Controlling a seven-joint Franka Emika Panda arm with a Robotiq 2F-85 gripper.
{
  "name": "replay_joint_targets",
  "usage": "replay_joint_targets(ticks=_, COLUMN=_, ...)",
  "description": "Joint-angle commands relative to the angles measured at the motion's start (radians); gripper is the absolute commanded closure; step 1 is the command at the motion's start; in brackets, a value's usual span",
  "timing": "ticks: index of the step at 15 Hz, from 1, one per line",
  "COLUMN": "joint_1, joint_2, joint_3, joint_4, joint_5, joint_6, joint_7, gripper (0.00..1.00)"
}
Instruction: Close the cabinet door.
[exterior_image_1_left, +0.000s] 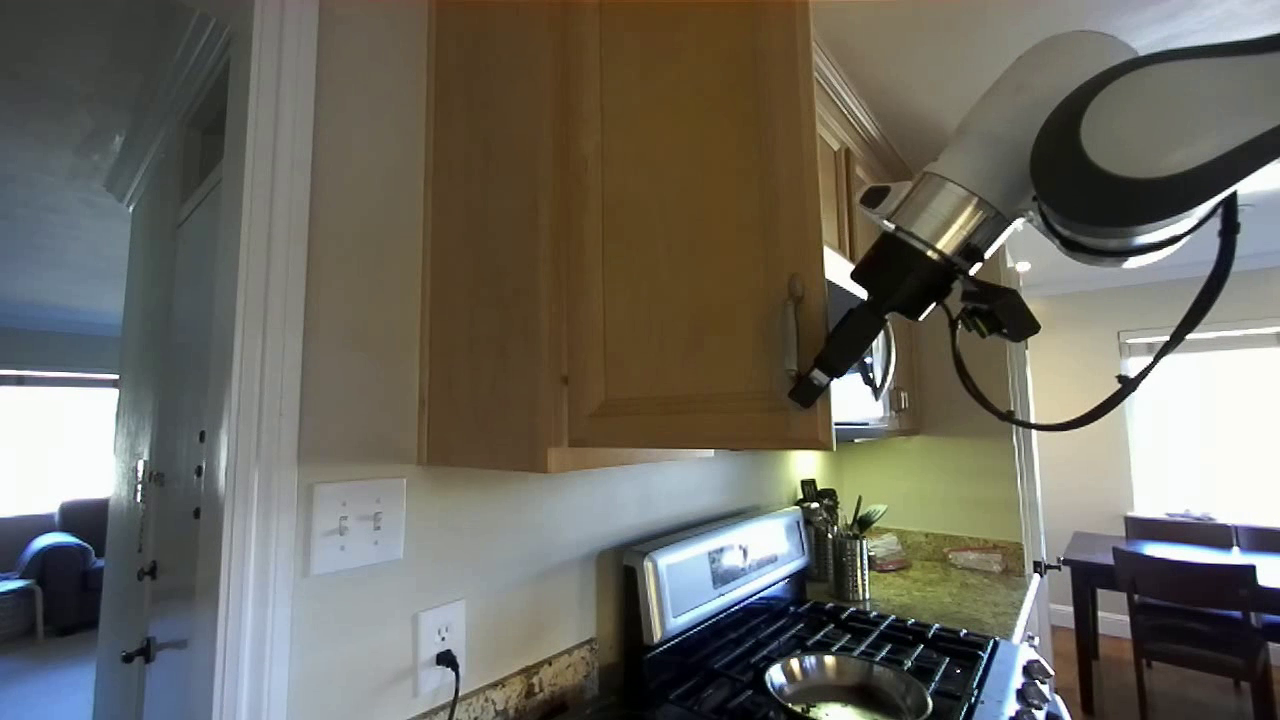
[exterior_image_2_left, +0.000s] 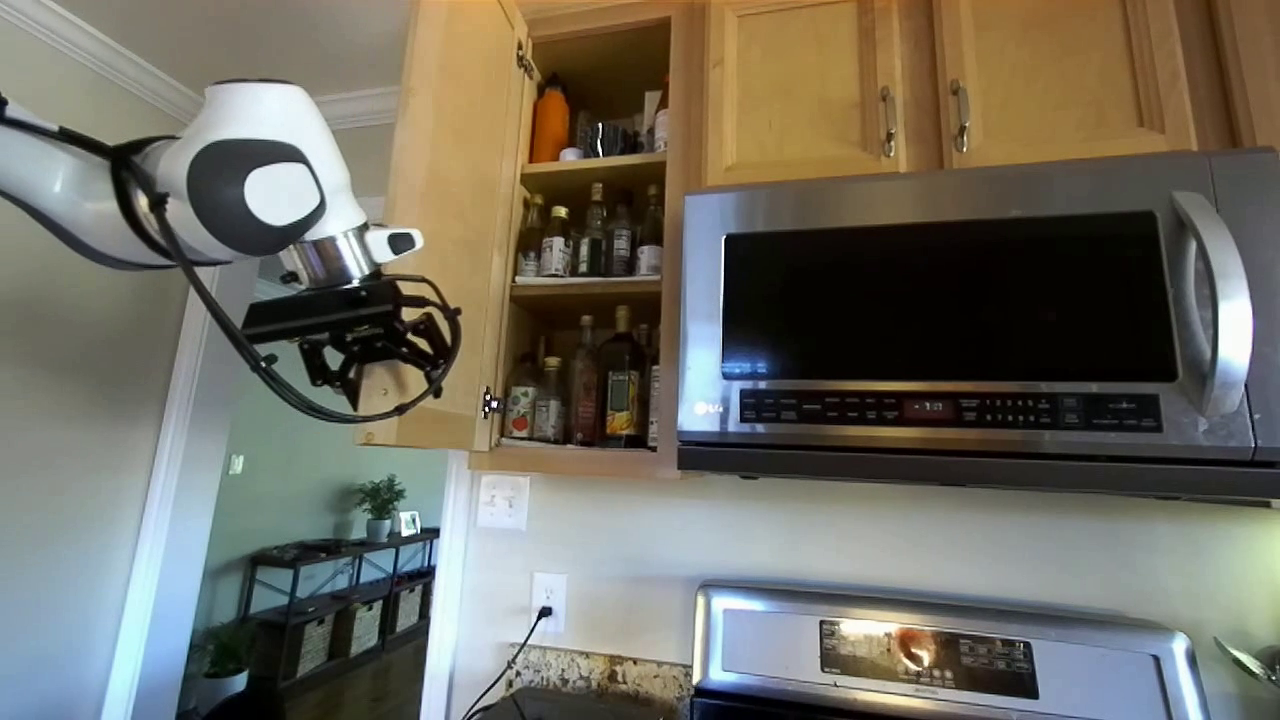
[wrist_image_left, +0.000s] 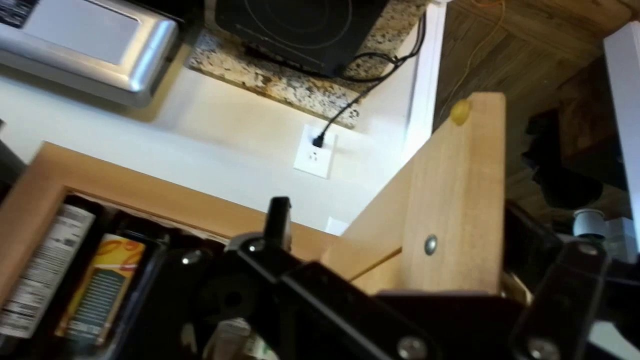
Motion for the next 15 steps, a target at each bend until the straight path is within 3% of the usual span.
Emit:
replay_joint_targets(ticks=1, joint_1=-0.103, joint_2=-0.022, joint_3=-0.051, joint_4=0.009, joint_5=-0.070, joint_6=-0.018, joint_7=0.038, gripper=0.00)
replay_joint_targets(ticks=7, joint_1=-0.191, joint_2=-0.018, joint_3=-0.083, joint_4=0.024, joint_5=-0.120, joint_6=-0.061, joint_7=0.043, gripper=0.00)
replay_joint_targets(ticks=15, joint_1=-0.080, joint_2=-0.049, joint_3=-0.099, joint_4=0.066, joint_5=-0.090, joint_6=-0.537, joint_7=-0.100, gripper=0.00)
